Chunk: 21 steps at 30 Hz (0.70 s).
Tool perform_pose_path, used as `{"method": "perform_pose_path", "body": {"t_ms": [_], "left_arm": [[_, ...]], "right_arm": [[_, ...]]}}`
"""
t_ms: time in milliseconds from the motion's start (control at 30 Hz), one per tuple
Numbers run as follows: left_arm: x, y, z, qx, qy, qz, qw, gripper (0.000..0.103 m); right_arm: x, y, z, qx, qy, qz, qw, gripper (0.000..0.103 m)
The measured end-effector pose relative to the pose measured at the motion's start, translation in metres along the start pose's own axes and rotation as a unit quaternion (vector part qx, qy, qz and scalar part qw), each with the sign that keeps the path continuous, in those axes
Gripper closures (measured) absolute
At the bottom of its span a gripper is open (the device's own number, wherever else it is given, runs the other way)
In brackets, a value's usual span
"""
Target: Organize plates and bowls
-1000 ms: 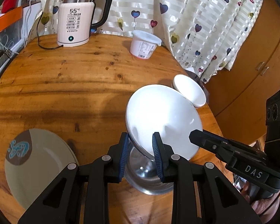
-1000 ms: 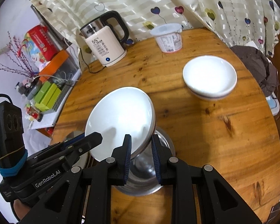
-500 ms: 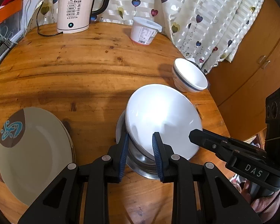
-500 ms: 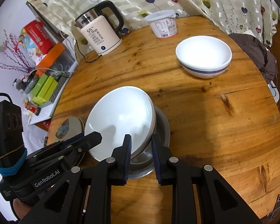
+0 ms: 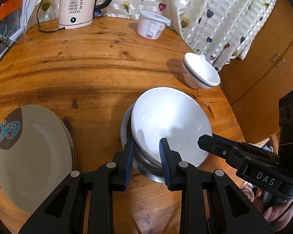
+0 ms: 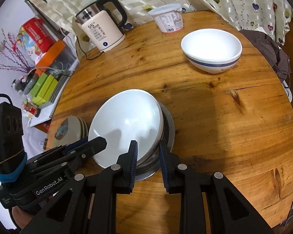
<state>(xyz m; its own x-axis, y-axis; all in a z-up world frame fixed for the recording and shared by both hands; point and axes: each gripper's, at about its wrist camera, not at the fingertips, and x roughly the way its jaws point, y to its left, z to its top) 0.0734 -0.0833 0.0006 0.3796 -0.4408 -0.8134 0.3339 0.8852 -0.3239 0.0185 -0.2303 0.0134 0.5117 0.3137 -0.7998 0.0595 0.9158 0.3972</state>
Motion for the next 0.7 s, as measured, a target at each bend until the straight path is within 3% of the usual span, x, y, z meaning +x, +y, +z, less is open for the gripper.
{"method": "perform_pose_path", "body": {"t_ms": [700], "left_arm": [[0.0031, -0.0029, -0.0008, 0.013, -0.009, 0.014, 0.9998, 0.076]], "right_arm": [[0.0067, -0.0018, 0.0004, -0.007, 0.003, -0.002, 1.0, 0.08]]}}
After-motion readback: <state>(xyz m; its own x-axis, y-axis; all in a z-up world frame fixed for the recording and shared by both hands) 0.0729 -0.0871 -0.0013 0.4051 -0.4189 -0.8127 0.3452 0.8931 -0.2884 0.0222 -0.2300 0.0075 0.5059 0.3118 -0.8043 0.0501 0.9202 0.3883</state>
